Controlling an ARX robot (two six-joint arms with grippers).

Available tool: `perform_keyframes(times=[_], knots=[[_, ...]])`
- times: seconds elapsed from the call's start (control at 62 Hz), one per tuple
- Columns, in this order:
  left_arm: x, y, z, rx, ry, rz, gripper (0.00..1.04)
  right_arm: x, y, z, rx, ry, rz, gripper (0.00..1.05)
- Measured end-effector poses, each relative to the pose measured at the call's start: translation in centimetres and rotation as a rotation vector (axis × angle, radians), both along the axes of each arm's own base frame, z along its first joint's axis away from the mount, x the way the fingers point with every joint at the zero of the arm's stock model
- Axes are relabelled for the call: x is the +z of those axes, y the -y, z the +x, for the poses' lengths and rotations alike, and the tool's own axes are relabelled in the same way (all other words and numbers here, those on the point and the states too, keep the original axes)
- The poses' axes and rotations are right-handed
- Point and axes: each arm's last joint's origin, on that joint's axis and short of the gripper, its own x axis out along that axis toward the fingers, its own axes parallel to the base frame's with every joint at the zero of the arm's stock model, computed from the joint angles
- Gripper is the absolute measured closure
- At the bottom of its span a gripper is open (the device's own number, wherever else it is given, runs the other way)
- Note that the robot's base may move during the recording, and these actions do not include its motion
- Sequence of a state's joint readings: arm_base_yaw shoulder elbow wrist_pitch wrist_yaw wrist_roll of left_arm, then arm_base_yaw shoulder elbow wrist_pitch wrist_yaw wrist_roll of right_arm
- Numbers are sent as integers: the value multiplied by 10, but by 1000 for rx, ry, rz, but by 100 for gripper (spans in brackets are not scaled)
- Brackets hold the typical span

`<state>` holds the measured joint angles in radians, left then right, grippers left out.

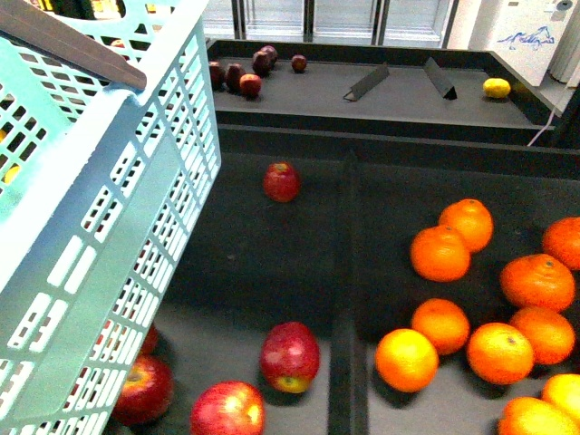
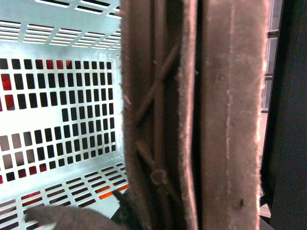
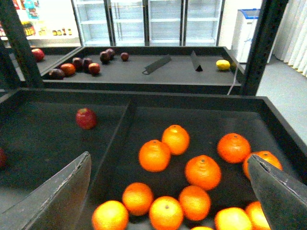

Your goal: Pick lemon and mango into basket

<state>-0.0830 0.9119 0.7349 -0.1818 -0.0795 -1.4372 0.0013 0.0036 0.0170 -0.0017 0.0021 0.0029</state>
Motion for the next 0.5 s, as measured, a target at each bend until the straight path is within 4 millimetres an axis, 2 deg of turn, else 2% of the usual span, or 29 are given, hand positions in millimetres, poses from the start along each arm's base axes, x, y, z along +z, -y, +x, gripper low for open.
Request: perform_keyframes(times=[0.5], knots=[[0, 0, 0, 1, 1, 0, 90, 0, 0, 0, -3, 0, 0, 9]])
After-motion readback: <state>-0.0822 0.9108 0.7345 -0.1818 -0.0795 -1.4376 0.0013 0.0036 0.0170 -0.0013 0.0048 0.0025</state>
